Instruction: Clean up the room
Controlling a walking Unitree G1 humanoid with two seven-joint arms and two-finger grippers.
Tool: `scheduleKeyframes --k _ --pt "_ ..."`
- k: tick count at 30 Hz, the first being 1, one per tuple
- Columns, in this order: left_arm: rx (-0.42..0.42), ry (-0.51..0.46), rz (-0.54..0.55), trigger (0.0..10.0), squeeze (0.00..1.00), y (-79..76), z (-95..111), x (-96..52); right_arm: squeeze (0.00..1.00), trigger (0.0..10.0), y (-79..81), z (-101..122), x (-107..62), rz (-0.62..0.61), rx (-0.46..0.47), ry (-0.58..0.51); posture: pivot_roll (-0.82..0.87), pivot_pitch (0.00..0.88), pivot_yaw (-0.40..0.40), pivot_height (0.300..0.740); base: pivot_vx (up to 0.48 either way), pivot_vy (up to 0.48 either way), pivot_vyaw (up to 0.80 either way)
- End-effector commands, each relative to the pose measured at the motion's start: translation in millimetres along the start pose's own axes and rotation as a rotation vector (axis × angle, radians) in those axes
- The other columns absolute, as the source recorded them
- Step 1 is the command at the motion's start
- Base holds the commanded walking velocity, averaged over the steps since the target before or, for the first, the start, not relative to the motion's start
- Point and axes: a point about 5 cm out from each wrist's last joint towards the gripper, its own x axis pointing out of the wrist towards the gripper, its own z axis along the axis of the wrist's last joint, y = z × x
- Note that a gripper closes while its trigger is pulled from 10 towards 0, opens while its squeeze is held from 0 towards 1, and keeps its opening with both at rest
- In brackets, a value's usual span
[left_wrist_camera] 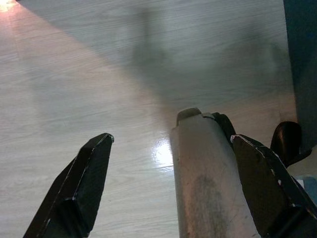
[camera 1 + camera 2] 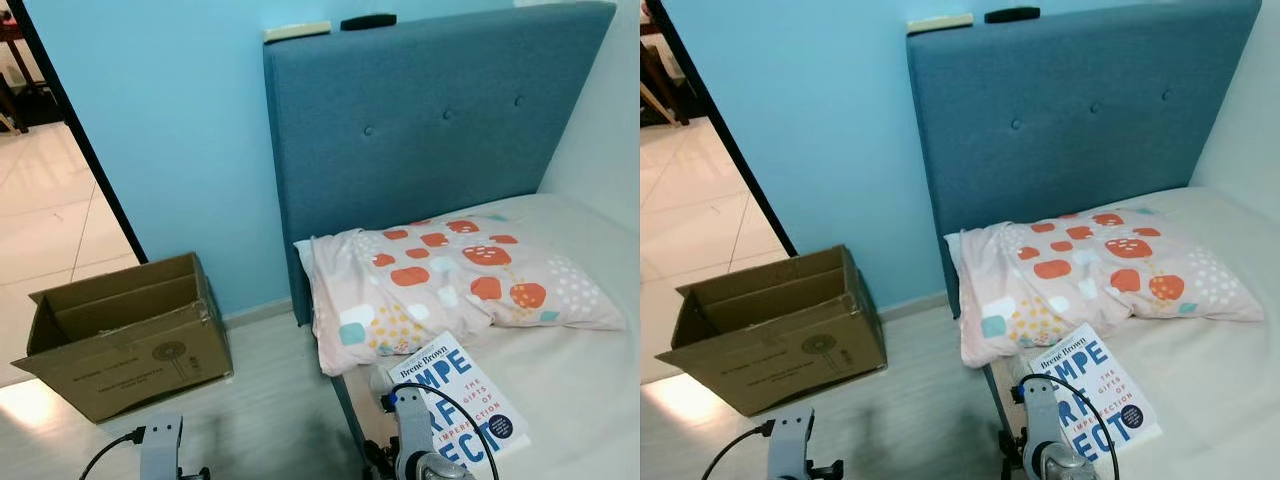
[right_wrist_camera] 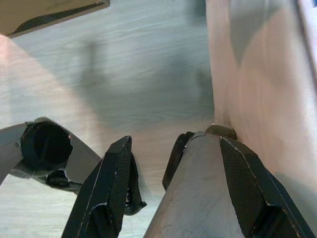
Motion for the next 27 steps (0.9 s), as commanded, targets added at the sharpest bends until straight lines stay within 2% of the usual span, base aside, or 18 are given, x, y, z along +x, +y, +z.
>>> scheduleKeyframes --k 1,6,15,27 --pt "0.015 0.044 0.009 10.0 0.00 2.7 -10.1 -1.8 0.00 10.0 3.7 -10.6 -0.5 0.012 -0.009 0.041 -0.07 0.035 0.056 0.636 0.000 0.000 0.00" --pt "0.020 0.056 0.008 10.0 0.00 1.3 -13.5 -2.3 0.00 10.0 5.5 -23.6 -2.1 0.002 0.009 0.083 -0.06 0.028 0.054 0.650 0.000 0.000 0.00" --pt "0.010 0.064 0.018 10.0 0.00 2.5 -17.2 -3.1 0.00 10.0 4.4 -25.7 -2.8 -0.007 0.063 0.073 -0.06 0.035 0.053 0.675 0.000 0.000 0.00" --pt "-0.036 0.032 0.036 10.0 0.00 2.1 -10.3 -1.8 0.00 10.0 4.8 -25.3 -2.7 0.003 0.034 0.081 -0.06 0.030 0.029 0.709 0.000 0.000 0.00"
